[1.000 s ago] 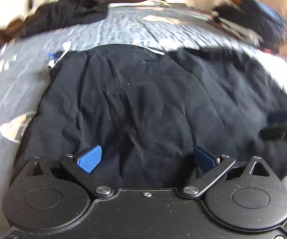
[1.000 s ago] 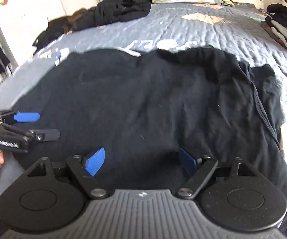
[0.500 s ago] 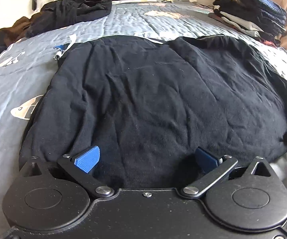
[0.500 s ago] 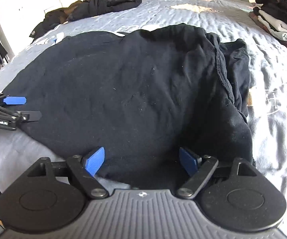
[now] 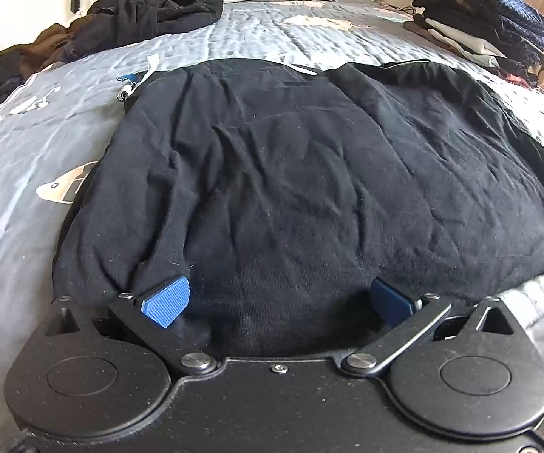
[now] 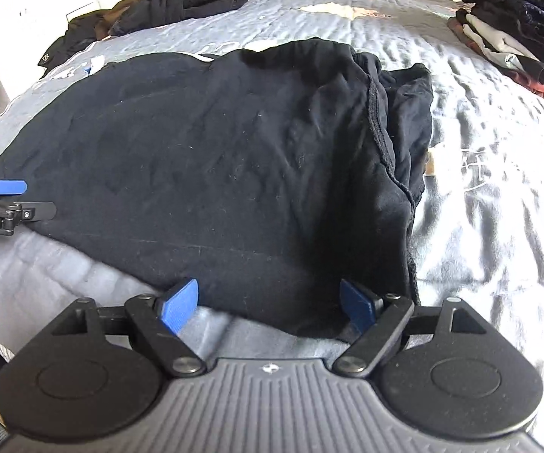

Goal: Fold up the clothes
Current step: 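Press both open tools on the black shirt and smooth it flat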

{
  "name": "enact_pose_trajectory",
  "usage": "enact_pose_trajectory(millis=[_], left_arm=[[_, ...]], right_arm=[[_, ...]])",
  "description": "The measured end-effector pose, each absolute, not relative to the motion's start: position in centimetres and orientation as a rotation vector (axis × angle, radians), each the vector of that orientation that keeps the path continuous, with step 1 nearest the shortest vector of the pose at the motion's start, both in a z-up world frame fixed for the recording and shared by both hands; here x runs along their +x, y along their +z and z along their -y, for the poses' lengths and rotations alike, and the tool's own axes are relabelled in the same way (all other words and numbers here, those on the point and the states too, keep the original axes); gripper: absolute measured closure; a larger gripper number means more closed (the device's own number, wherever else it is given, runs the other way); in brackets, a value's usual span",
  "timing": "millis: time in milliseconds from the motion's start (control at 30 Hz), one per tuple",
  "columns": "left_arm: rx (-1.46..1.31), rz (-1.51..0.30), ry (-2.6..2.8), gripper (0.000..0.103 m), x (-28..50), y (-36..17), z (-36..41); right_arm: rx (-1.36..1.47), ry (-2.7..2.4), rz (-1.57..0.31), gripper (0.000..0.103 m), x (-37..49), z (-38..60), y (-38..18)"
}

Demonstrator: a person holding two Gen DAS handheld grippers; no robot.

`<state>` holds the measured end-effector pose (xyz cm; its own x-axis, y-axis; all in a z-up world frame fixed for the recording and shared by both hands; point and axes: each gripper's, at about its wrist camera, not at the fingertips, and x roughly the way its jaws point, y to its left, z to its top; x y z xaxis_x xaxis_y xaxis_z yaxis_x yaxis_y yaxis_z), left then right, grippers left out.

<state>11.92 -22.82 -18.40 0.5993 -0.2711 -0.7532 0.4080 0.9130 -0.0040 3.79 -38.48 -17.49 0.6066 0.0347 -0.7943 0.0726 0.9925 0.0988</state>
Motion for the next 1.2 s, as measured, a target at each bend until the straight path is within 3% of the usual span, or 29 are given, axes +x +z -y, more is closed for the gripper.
enact_pose_trajectory(millis=[200,333,600,833,1000,1200], left_arm=[[0.089,-0.738,-0.448,0.000,11.1,-16.1,23.2],[0.079,-0.784,-0.492,0.000,11.9,-17.2,24.9],[0.202,-0.811,-0.424,0.001,12.7,-18.6,23.7],[0.176,-0.839,-0.459,0.033,13.1,-17.9,21.0],[0.166,-0.867,-0.409,0.033,13.9,-17.4,19.0],[0.110,-0.888,-0.409,0.050,14.4,-16.6,16.6]], right_arm=[[0.256,-0.036,-0.773,0.021,2.4,38.6,-14.7],[0.265,0.014,-0.723,0.021,4.3,37.1,-14.3],[0.191,-0.041,-0.869,0.021,6.2,37.3,-18.4],[0.219,-0.075,-0.906,0.024,4.7,39.9,-17.9],[0.226,-0.063,-0.914,0.024,4.3,40.5,-17.8],[0.223,-0.061,-0.923,0.027,3.5,41.3,-17.2]])
